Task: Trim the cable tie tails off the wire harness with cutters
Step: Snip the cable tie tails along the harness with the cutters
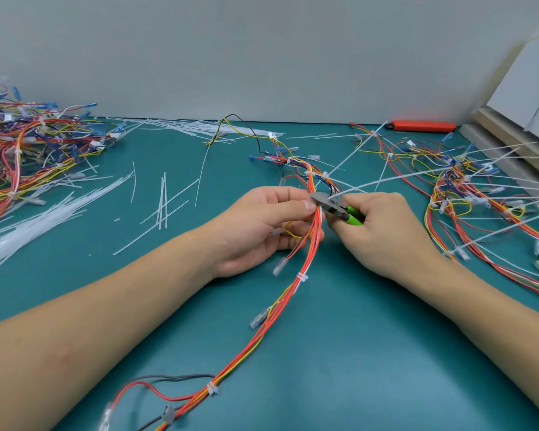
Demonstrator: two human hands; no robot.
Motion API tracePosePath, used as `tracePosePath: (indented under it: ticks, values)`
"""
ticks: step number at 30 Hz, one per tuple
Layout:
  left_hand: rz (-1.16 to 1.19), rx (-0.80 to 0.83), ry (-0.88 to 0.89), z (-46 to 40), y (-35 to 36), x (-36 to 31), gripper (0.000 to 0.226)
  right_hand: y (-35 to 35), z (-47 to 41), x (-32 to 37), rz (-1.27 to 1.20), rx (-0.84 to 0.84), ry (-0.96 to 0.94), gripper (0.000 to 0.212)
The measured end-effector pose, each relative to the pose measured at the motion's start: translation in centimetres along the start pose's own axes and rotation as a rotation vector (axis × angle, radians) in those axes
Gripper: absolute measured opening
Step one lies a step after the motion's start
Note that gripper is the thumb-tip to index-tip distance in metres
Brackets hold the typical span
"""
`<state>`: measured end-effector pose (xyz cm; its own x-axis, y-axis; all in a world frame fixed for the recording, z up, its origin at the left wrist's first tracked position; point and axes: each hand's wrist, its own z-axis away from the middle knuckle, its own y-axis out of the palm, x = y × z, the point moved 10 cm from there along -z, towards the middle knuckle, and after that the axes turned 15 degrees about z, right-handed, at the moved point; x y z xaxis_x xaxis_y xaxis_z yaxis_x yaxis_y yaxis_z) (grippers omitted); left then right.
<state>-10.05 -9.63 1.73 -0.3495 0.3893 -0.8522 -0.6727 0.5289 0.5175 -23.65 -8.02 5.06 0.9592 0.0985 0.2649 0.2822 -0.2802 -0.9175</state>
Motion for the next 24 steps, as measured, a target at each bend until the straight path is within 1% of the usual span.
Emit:
tracePosePath:
  ticks: [3,6,9,12,20,24]
  values:
    - [0.005,-0.007,-0.002,0.0,0.05,0.03,0.008,-0.44,0.39,-0.08,-0.043,-0.045,0.015,0.015]
    - [0.003,-0.017,-0.003,0.05,-0.13,0.02,0.008,-0.92,0.4,0.32,-0.098,-0.081,-0.005,0.001]
    - [0.011,-0.02,-0.003,0.0,-0.15,0.03,0.009,-0.9,0.19,0.44,-0.068,-0.075,-0.021,0.018]
    - [0.009,-0.019,-0.001,0.01,-0.15,0.02,0.01,-0.86,0.26,0.24,-0.062,-0.088,-0.013,0.023]
    - [0.011,-0.016,-0.006,-0.05,-0.21,0.05,0.009,-0.7,0.02,0.18,-0.068,-0.062,-0.016,0.018]
    - [0.003,-0.014,-0.001,-0.04,-0.2,0.03,0.005,-0.73,0.08,0.0,-0.084,-0.053,0.008,0.009]
